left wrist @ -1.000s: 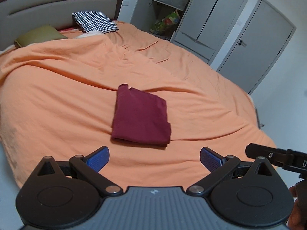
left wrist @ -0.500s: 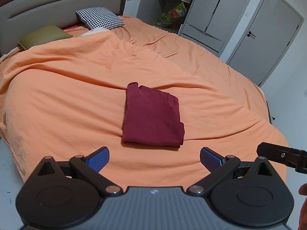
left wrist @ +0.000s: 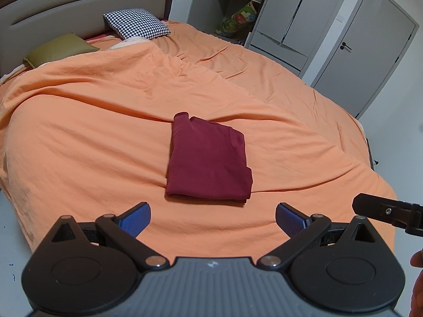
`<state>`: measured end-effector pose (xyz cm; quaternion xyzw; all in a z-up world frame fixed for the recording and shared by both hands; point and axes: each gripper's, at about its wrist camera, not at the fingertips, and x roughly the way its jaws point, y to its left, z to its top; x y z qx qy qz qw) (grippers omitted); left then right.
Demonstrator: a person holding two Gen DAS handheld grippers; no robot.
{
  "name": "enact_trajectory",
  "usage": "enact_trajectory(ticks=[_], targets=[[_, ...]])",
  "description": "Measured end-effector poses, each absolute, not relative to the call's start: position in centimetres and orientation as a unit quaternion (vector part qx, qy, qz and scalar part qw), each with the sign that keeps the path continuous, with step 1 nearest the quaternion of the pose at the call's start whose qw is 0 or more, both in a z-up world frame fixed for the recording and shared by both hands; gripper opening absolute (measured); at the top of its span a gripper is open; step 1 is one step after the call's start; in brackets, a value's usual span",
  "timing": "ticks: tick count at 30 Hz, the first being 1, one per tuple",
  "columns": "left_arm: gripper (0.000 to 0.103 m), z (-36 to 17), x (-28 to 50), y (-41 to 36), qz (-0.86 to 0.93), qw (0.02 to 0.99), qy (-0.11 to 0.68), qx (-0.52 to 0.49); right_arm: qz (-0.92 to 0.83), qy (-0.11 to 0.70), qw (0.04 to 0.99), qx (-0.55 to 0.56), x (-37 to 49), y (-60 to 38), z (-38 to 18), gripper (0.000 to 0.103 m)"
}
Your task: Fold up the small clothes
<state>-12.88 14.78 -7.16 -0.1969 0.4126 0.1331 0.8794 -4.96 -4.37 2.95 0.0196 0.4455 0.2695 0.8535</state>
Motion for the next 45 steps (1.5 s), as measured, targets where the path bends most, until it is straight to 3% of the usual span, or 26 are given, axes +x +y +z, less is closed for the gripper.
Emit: enact_trajectory(ticks=[45], targets=[[0.102, -6.7, -13.6, 13.4, 0.139, 0.880, 0.409, -0.199, 0.275, 0.443, 0.853, 0.030, -4.9, -5.0, 3.0, 0.102]])
